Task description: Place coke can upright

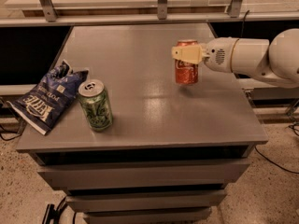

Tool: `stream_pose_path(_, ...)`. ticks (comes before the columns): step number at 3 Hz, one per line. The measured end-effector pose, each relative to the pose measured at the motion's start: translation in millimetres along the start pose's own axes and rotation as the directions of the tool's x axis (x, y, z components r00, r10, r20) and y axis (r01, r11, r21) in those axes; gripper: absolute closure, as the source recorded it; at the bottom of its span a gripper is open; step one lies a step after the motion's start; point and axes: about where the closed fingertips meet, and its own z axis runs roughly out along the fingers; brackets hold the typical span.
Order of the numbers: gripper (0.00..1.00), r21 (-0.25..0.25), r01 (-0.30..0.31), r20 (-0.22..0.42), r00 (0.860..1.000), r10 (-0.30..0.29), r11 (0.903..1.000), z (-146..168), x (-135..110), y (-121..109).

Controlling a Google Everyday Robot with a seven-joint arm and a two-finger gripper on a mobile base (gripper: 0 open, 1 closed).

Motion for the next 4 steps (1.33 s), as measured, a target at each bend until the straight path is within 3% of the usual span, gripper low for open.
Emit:
stream_pose_path(2,1.0,-0.075,0.125,0.103,0.988,-0.117,0.9893,-4.5,-7.2,9.0)
stream_pose_path(4,1.0,-0.107,0.244,0.166,0.96,-0.224,0.964,-10.5,-12.9,19.0)
